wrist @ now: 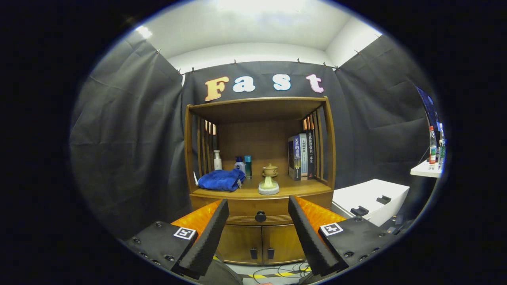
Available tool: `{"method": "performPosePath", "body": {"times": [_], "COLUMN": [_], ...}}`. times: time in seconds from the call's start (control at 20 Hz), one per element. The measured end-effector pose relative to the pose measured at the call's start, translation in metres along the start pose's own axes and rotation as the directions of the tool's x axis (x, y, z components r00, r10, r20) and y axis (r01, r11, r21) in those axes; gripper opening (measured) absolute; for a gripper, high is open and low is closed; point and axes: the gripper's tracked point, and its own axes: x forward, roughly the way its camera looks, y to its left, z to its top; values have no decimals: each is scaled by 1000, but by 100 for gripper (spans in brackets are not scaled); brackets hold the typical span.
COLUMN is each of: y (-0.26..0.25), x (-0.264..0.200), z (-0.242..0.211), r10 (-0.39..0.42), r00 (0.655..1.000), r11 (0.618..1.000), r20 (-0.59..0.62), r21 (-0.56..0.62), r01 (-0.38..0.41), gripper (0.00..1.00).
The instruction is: Pull open the drawer, take out the items inside it, and place them on the countertop above the cabinet.
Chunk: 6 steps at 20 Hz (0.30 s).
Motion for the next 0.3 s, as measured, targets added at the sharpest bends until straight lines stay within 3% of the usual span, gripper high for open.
{"method": "performPosePath", "body": {"times": [0.3], "y": [11], "x": [-2], "z": [-1], "r10": [17], "r00": [1000], "r11": [1000], "r20": [-7], "r21": [-15], "r01": [-17], "gripper": [98]}}
